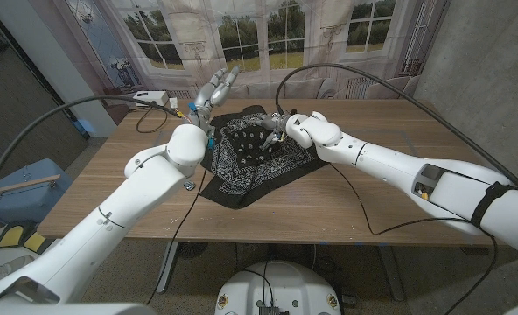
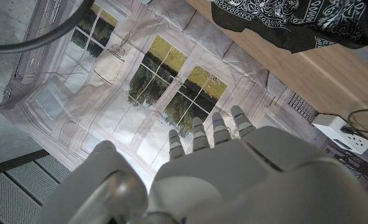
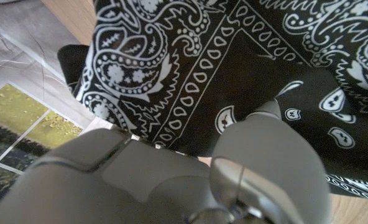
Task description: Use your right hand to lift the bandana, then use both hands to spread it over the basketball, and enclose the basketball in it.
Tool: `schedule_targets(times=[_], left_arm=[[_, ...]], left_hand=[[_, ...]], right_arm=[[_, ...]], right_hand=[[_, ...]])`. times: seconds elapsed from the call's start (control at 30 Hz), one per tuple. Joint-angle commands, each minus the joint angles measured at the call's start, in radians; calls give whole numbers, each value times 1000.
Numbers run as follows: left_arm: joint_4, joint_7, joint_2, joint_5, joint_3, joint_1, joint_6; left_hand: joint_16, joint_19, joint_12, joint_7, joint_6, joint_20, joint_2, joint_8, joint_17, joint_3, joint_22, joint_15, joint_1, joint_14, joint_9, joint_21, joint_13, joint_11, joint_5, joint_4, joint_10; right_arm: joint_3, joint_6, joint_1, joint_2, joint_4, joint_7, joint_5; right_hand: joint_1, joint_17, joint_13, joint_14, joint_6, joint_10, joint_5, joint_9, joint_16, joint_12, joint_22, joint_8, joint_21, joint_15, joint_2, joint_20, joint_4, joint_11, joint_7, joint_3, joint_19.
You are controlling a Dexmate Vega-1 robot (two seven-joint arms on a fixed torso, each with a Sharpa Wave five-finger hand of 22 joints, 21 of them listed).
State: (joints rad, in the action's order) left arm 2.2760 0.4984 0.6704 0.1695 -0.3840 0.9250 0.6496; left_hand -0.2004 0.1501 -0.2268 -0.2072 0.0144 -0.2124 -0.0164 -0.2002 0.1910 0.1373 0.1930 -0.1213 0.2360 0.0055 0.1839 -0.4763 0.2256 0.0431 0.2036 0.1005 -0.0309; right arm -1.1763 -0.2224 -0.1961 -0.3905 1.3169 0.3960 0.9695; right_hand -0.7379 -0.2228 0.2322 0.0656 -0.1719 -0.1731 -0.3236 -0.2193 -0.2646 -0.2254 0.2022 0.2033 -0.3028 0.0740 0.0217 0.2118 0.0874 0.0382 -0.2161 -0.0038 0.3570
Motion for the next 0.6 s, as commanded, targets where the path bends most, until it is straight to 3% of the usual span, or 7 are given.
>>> schedule_targets(times=[0.03,0.1,0.17,0.23,0.37,0.47,0.6], left_arm=[[-28,-4,10,19,-8,-20,-18],[-31,-7,12,21,-10,-23,-22],[-36,-6,11,23,-12,-25,-27],[-40,-8,12,24,-14,-27,-34],[-43,-9,15,20,-23,-36,-34],[-47,-8,14,19,-26,-39,-40],[-45,-7,16,16,-33,-43,-33]], left_hand=[[-1,-2,-5,-6,9,-3,8,-3,2,1,5,-1,3,-1,3,2,4,2,3,-6,0],[-2,-3,-6,-6,11,-3,9,-3,2,1,6,-1,2,0,3,2,5,0,3,-6,1],[-1,-3,-5,-7,10,-3,9,-2,2,1,6,-2,2,-3,3,3,5,0,3,-6,2],[-1,-3,-5,-8,12,-3,10,-2,2,1,6,-2,1,-3,3,4,5,1,3,-6,4],[0,-3,-5,-9,13,-3,11,-3,2,0,6,-3,0,-5,3,5,5,2,3,-6,4],[0,-3,-5,-10,14,-3,11,-3,3,0,6,-3,0,-6,3,5,6,0,3,-6,5],[0,-3,-6,-10,15,-3,12,-2,3,0,6,-4,-1,-6,3,6,6,-2,3,-7,5]], right_arm=[[-61,-108,16,39,-59,1,85],[-53,-106,5,28,-56,-52,79],[-52,-127,-6,23,-49,-81,88],[-48,-133,-11,15,-39,-92,87],[-44,-145,-18,7,-31,-116,90],[-31,-137,-18,5,-30,-105,64],[-1,-108,-31,-6,-28,-148,12]], right_hand=[[-70,-10,3,114,22,52,-21,-10,-36,-36,7,35,-69,-53,-51,-12,21,-32,-6,14,174],[-116,-20,2,201,78,125,-26,-14,-68,-57,12,54,-105,-110,-76,-44,35,-61,-6,26,248],[-160,-36,1,295,164,213,-24,-20,-104,-85,30,83,-176,-160,-93,-130,47,-87,-6,32,371],[-215,-56,1,365,232,260,-24,-27,-137,-98,39,108,-229,-192,-117,-167,59,-99,-6,47,458],[-270,-82,2,459,332,359,-18,-38,-178,-131,47,149,-280,-216,-141,-196,65,-102,-5,64,514],[-308,-102,10,568,387,486,-9,-43,-213,-182,50,172,-328,-235,-155,-232,66,-66,-5,78,567],[-349,-130,24,698,447,610,6,-44,-254,-238,61,197,-390,-259,-180,-271,64,-52,-3,104,621]])
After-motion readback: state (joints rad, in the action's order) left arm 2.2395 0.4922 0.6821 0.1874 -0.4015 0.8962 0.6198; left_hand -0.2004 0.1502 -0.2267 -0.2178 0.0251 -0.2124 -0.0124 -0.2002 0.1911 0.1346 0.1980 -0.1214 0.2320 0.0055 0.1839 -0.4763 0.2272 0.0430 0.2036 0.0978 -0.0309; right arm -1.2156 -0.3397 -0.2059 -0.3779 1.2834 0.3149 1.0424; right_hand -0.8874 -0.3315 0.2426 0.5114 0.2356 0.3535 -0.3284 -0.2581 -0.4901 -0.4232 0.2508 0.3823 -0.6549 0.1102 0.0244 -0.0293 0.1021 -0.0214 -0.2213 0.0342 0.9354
